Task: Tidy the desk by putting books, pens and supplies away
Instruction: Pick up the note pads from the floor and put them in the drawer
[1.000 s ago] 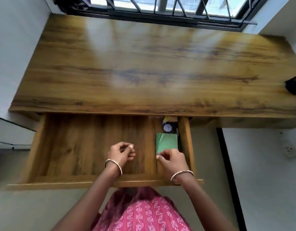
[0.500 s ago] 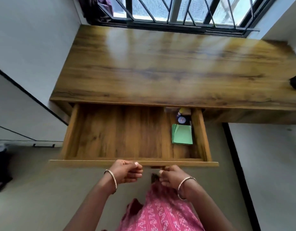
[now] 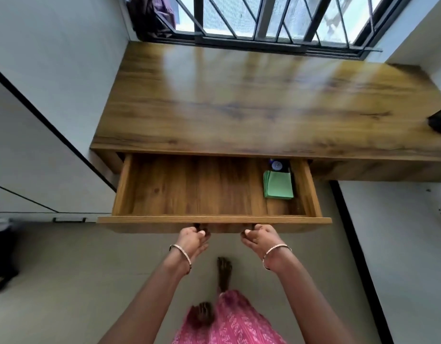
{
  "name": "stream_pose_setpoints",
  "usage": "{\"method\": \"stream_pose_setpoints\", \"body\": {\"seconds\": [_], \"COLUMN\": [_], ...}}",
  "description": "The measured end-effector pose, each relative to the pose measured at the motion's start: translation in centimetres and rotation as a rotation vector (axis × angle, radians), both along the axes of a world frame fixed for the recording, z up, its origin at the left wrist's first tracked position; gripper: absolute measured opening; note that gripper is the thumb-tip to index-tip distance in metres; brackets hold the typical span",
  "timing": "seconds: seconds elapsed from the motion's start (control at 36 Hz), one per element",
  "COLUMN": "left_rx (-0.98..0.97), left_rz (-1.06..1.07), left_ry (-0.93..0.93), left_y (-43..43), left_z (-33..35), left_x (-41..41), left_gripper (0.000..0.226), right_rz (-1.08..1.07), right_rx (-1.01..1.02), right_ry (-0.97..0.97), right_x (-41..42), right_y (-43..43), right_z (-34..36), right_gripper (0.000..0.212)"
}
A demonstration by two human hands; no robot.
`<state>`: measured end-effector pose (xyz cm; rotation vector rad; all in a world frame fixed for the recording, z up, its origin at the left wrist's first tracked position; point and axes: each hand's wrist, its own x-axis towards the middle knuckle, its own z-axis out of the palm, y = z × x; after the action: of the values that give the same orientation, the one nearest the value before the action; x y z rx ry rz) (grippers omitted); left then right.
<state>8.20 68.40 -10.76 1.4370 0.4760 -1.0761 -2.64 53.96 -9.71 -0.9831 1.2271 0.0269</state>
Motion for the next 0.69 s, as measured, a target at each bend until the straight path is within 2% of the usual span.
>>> {"method": "stream_pose_setpoints", "body": {"seconds": [0.06, 0.14, 0.22, 0.42, 0.56, 0.69], "left_rx": [-0.029, -0.057, -0.062, -0.063, -0.051, -0.041], "left_rz": [0.007, 0.006, 0.014, 0.072, 0.102, 0.122], "left_ry": [-0.003, -0.015, -0.02, -0.038, -0.055, -0.074], "left_y": [-0.9, -2.4, -3.9, -7.5, -9.8, -11.8], "left_z": [0.4, 0.4, 0.3, -0.1, -0.7, -1.0], "left_x": [0.7, 2.0, 3.5, 7.1, 9.5, 11.5], "left_gripper": [0.047, 0.04, 0.055, 0.061, 0.062, 0.063], "right_rz": [-0.066, -0.177, -0.221, -0.278, -0.215, -0.168], "right_rx": [0.039, 0.121, 0.141, 0.162, 0.129, 0.105], "right_ry": [-0.038, -0.11, -0.127, -0.155, -0.13, -0.13], "right_x": [1.1, 3.1, 5.1, 8.8, 11.3, 13.2], "right_y": [-0.7, -1.8, -3.0, -6.1, -8.3, -10.0], "right_z": [0.1, 0.0, -0.2, 0.2, -0.4, -0.3], "right_gripper": [0.03, 0.03, 0.026, 0.028, 0.053, 0.058]}}
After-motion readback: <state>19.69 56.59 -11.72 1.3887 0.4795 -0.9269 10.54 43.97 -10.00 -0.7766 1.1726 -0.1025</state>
